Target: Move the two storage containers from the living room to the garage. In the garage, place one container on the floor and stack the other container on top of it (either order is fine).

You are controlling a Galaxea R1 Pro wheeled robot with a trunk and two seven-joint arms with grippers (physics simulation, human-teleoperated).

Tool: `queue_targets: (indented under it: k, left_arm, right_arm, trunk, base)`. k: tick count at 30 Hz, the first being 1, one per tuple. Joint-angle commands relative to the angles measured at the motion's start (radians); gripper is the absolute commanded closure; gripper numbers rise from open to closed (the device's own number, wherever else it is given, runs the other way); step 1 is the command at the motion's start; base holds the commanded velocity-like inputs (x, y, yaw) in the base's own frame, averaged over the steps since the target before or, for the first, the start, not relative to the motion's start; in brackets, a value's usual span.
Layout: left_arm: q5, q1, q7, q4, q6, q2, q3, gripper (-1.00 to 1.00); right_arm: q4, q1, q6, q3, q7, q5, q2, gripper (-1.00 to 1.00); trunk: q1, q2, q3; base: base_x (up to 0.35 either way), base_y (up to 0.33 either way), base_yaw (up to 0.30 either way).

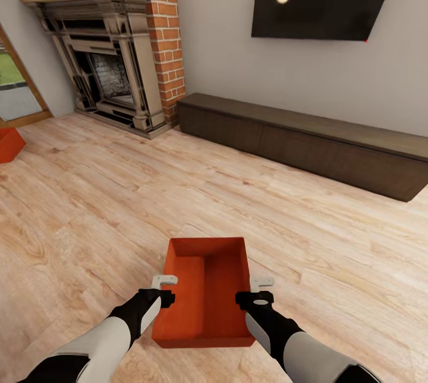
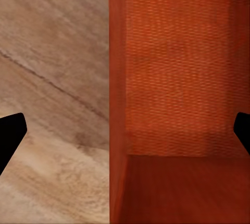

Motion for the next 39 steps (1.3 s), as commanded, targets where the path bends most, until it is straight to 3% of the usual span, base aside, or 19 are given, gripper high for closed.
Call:
queue_targets:
  k: [1, 9, 28, 39]
  left_arm:
    - [-0.001, 0.000, 0.003, -0.002, 0.006, 0.000, 0.000, -1.00]
    - [-0.001, 0.000, 0.003, -0.003, 0.003, 0.001, 0.000, -1.00]
    - [-0.001, 0.000, 0.003, -0.003, 0.003, 0.001, 0.001, -1.00]
    - [-0.002, 0.000, 0.005, -0.003, 0.002, 0.002, 0.002, -1.00]
  right_arm:
    - [-0.002, -0.001, 0.007, 0.009, -0.007, -0.004, -0.001, -1.00]
    - [-0.002, -0.001, 0.007, 0.009, -0.008, -0.004, -0.001, -1.00]
    - [-0.002, -0.001, 0.007, 0.009, -0.007, -0.004, -0.001, -1.00]
    - [-0.002, -0.001, 0.007, 0.009, -0.007, -0.004, -0.001, -1.00]
  trunk:
    - [0.004, -0.008, -0.004]
    - [0.015, -0.029, -0.013]
    - [0.088, -0.162, -0.073]
    - [0.088, -0.162, -0.073]
  base:
    - [0.000, 0.000, 0.000]
    - [0.000, 0.000, 0.000]
    - [0.000, 0.000, 0.000]
    - [0.000, 0.000, 0.000]
